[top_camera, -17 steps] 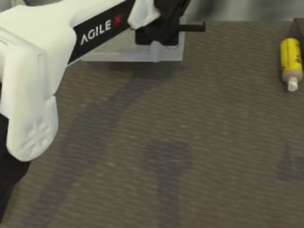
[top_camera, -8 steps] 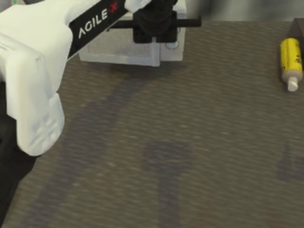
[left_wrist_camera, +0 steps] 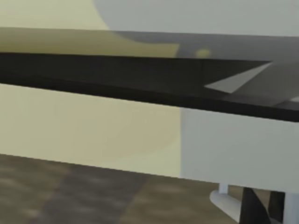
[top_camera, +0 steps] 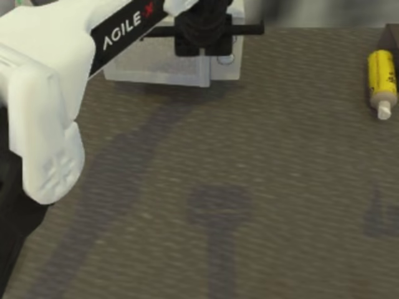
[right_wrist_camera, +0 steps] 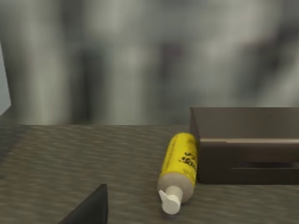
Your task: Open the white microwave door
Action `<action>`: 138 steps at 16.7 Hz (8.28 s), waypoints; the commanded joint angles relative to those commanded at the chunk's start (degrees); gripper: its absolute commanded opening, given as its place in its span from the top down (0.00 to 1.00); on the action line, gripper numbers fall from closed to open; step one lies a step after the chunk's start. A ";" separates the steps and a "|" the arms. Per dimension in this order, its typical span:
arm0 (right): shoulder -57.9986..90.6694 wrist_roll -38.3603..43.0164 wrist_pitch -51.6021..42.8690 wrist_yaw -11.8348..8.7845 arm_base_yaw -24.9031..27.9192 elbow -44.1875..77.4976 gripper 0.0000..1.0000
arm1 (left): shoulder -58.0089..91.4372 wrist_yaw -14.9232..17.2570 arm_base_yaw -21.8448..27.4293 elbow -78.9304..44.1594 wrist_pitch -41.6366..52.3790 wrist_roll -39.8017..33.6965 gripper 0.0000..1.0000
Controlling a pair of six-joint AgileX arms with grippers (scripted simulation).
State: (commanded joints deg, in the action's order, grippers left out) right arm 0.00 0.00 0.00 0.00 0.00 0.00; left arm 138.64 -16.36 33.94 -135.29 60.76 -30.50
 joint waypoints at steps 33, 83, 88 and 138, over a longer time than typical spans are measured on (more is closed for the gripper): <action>0.00 0.00 0.00 0.00 0.00 0.00 0.00 | -7.93 2.62 -0.41 13.98 -7.53 5.64 1.00; 0.00 0.00 0.00 0.00 0.00 0.00 0.00 | -14.37 5.68 -1.14 24.66 -13.06 11.67 1.00; 0.00 0.00 0.00 0.00 0.00 0.00 0.00 | -15.70 6.51 -1.33 27.09 -14.16 13.08 1.00; 0.00 0.00 0.00 0.00 0.00 0.00 0.00 | -25.15 13.26 -3.94 41.08 -20.36 25.30 1.00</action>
State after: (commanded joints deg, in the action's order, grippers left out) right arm 0.00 0.00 0.00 0.00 0.00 0.00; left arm 113.50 -3.10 30.00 -94.20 40.40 -5.19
